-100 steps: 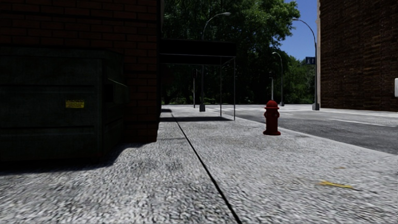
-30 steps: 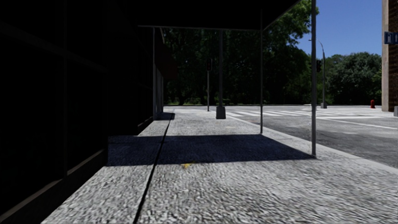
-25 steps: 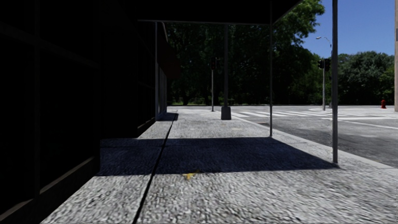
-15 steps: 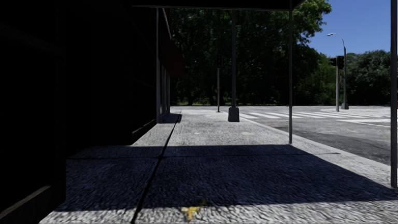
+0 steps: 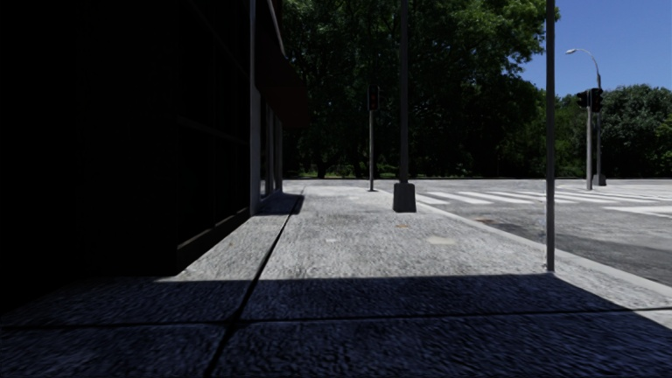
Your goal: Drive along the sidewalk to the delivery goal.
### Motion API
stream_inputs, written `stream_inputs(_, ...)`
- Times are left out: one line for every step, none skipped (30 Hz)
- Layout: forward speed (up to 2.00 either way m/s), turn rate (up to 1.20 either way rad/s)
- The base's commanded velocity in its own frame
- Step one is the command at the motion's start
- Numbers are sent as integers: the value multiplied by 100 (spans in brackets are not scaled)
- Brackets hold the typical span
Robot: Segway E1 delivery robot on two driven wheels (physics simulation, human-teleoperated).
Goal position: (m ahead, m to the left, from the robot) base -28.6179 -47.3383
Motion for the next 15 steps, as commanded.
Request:
stream_inputs(200, 0)
stream_inputs(200, 0)
stream_inputs(200, 0)
stream_inputs(200, 0)
stream_inputs(200, 0)
stream_inputs(200, 0)
stream_inputs(200, 0)
stream_inputs(200, 0)
stream_inputs(200, 0)
stream_inputs(200, 0)
stream_inputs(200, 0)
stream_inputs(200, 0)
stream_inputs(200, 0)
stream_inputs(200, 0)
stream_inputs(200, 0)
